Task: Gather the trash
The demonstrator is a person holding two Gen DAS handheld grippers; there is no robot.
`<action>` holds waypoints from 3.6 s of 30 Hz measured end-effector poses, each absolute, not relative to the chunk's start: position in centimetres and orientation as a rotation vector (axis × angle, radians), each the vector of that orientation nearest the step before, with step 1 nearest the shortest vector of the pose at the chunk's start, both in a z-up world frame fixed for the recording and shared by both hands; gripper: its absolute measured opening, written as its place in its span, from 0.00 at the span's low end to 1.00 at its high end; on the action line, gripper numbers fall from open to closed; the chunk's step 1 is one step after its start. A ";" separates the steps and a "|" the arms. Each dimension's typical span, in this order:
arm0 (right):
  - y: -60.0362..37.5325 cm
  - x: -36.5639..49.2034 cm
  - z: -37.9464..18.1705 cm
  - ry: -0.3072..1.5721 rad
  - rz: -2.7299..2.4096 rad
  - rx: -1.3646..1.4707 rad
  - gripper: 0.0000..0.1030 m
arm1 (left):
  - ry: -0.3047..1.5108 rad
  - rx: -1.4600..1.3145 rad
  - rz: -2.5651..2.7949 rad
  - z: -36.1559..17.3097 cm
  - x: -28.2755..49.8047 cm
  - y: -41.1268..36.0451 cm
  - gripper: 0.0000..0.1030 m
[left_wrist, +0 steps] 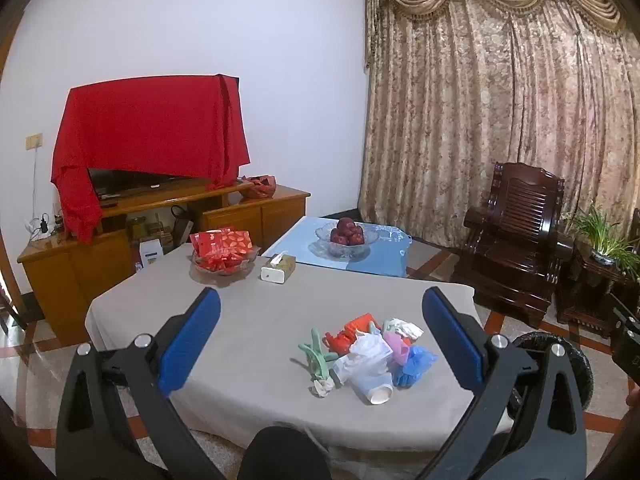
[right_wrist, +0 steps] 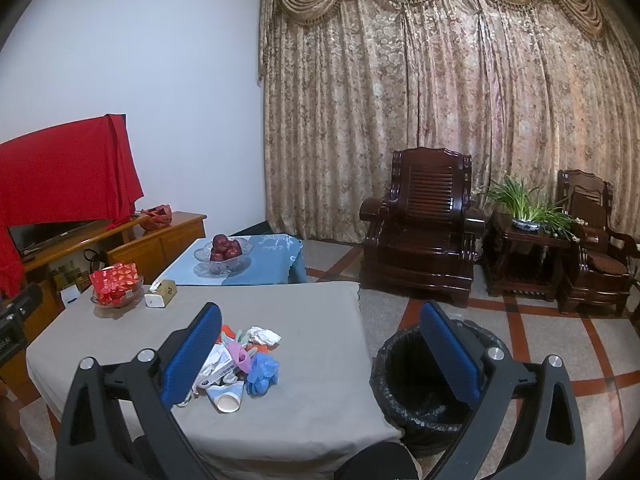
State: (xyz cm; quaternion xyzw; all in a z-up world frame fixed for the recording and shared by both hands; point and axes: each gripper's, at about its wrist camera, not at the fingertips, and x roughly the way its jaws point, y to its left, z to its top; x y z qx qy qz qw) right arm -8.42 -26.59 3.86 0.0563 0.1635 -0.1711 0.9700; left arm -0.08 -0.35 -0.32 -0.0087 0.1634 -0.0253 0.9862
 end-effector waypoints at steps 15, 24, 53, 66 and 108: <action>-27.1 -8.6 3.8 0.330 -0.346 0.122 0.94 | 0.320 -0.023 -0.025 0.1 -0.2 -0.1 0.95; -27.1 -8.5 3.7 0.331 -0.347 0.121 0.94 | 0.317 -0.026 -0.027 -0.1 -0.1 0.1 0.95; -27.4 -8.7 3.7 0.334 -0.345 0.121 0.94 | 0.315 -0.026 -0.021 -0.1 -0.1 0.3 0.95; -27.3 -8.7 3.6 0.331 -0.346 0.119 0.94 | 0.311 -0.026 -0.018 0.1 -0.2 0.2 0.95; -25.9 7.9 -9.6 0.709 -0.169 0.120 0.93 | 0.751 -0.007 -0.034 -15.8 14.3 1.5 0.95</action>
